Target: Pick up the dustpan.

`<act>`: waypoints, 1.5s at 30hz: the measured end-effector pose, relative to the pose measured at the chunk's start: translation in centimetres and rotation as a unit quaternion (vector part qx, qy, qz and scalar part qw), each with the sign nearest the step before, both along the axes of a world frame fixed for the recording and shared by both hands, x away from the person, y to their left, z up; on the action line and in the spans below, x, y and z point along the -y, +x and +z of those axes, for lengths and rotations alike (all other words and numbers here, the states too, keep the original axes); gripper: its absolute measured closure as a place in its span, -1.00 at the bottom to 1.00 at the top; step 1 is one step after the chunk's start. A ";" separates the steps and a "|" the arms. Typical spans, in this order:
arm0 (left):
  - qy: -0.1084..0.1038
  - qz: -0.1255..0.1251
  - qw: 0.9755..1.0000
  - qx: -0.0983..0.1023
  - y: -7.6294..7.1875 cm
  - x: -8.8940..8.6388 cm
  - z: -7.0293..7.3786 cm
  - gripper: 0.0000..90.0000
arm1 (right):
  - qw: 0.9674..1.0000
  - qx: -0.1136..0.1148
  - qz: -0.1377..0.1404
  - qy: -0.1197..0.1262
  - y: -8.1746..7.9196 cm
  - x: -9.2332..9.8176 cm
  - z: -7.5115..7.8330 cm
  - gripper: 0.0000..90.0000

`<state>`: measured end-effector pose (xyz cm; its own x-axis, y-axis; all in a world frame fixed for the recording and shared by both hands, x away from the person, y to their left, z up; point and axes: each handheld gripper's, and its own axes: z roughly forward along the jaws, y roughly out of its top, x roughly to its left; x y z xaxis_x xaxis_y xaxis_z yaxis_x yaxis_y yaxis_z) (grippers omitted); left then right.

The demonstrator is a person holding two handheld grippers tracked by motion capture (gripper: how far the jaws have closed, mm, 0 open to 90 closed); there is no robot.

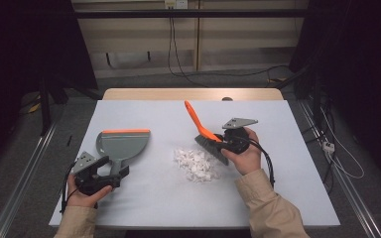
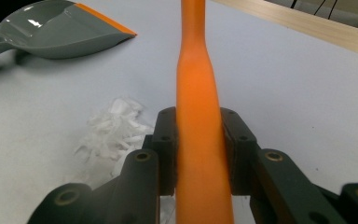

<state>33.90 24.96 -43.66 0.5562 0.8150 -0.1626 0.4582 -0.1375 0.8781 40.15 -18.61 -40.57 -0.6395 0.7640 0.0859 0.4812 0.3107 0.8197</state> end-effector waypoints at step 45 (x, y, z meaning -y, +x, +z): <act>0.126 0.090 0.982 -0.106 2.9 1.7 -1.1 0.30 | 1.000 0.004 -0.007 0.000 0.0 0.4 -0.1 0.59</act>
<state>36.79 23.29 -44.77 0.3740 0.9266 -0.0404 0.6642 -0.2371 0.7089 40.12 -19.00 -40.62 -0.6296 0.7727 0.0809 0.4791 0.3041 0.8234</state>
